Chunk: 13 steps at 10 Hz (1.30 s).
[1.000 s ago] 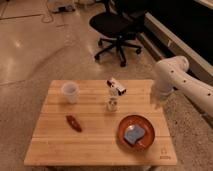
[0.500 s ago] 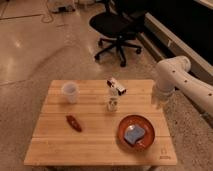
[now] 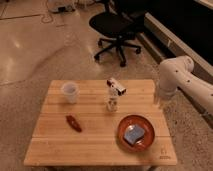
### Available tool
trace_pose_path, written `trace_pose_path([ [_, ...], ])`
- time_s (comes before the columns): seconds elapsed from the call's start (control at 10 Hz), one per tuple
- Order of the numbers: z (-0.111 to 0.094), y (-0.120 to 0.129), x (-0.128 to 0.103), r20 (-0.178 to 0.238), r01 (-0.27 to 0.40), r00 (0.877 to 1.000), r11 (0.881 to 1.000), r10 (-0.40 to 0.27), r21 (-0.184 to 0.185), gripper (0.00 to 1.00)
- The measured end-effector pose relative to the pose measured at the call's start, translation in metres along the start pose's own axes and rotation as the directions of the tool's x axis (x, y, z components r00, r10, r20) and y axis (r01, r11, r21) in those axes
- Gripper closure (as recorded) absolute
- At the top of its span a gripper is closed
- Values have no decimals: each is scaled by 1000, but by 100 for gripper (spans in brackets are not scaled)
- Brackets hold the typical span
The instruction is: Knock the bottle over
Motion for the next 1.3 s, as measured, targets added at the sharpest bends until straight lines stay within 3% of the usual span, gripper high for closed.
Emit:
trace_pose_path([
  [0.5,-3,10,-5,1,-9,1000,1000,9,7,59],
  [0.8,4,-19,-3,-1,-8,1000,1000,8,11,59],
  [1.0,-7,-17,-1,1,-7,1000,1000,7,5,59],
  [1.2,0,-6,-3,-3,-2,1000,1000,2,3,59],
  [1.3,-1,-13,-3,-6,13,1000,1000,-13,8,59],
])
